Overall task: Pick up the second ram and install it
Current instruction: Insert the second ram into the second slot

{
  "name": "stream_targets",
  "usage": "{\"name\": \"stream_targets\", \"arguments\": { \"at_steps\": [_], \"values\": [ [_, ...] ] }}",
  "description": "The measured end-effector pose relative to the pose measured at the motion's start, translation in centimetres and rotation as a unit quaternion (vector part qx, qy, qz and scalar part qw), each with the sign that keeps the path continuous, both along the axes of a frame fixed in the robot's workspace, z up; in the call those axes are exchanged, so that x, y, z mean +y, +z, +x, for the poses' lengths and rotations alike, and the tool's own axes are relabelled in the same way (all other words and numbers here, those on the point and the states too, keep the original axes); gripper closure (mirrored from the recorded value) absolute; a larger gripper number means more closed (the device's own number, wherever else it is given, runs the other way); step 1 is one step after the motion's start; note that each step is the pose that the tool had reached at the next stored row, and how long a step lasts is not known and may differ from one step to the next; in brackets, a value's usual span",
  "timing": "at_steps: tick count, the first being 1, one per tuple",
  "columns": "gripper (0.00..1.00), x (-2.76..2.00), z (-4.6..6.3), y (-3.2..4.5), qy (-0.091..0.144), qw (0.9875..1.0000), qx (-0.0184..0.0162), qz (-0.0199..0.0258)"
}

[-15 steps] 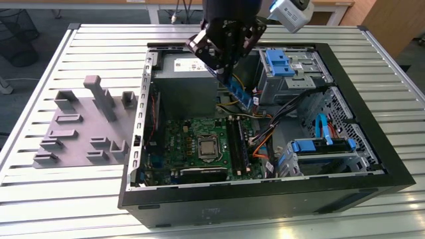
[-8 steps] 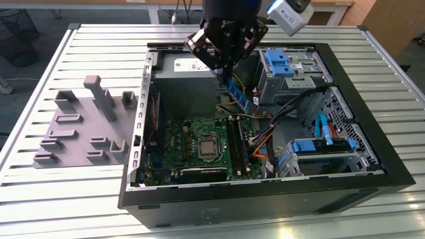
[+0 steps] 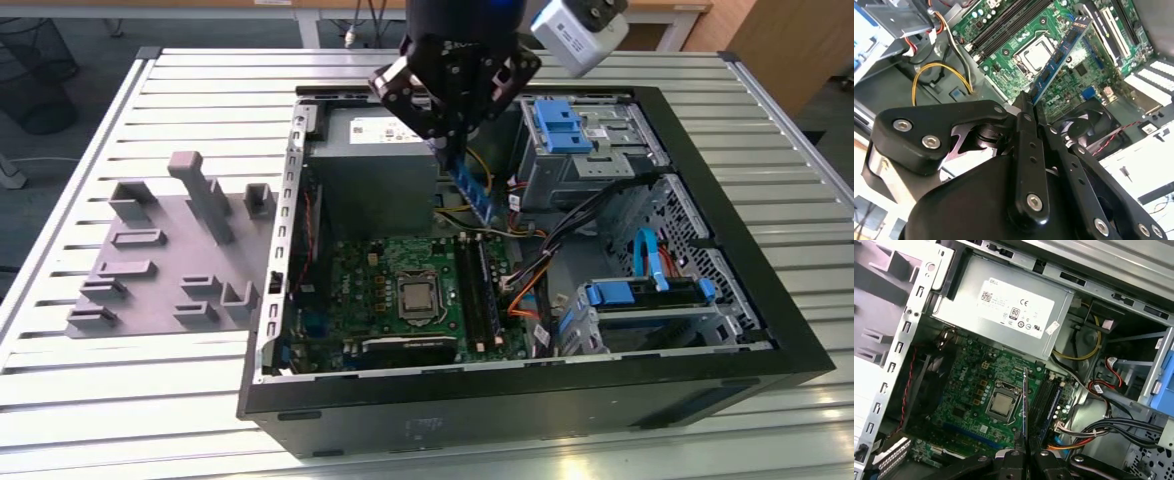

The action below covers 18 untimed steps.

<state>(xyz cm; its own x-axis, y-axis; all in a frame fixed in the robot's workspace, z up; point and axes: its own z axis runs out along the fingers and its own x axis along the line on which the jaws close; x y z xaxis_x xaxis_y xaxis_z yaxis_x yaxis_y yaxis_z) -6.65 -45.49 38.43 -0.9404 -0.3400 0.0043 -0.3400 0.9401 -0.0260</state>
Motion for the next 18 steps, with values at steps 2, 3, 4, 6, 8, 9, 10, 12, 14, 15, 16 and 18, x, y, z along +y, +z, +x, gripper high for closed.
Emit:
{"name": "stream_targets", "arguments": {
  "at_steps": [2,3,4,6,8,9,10,12,14,15,16,18],
  "values": [
    [0.86,0.00,0.00,-0.01,-0.010,0.9999,0.0000,-0.0002],
    [0.86,0.00,0.00,-0.02,-0.016,0.9999,0.0000,-0.0003],
    [0.86,0.00,0.00,-0.02,-0.021,0.9998,0.0000,-0.0004],
    [0.86,0.00,0.00,-0.03,-0.031,0.9995,0.0000,-0.0006],
    [0.86,0.00,0.00,-0.05,-0.042,0.9991,0.0000,-0.0007],
    [0.86,0.00,0.00,-0.05,-0.048,0.9989,0.0000,-0.0009],
    [0.86,0.00,0.00,-0.06,-0.053,0.9986,0.0000,-0.0009],
    [0.86,0.00,0.00,-0.07,-0.063,0.9980,0.0000,-0.0011],
    [0.86,0.00,0.00,-0.08,-0.073,0.9973,0.0000,-0.0014],
    [0.86,0.00,0.00,-0.09,-0.078,0.9969,0.0000,-0.0015],
    [0.86,0.00,0.00,-0.09,-0.084,0.9965,0.0000,-0.0016],
    [0.86,0.00,0.00,-0.11,-0.094,0.9956,0.0000,-0.0018]
  ]
}}
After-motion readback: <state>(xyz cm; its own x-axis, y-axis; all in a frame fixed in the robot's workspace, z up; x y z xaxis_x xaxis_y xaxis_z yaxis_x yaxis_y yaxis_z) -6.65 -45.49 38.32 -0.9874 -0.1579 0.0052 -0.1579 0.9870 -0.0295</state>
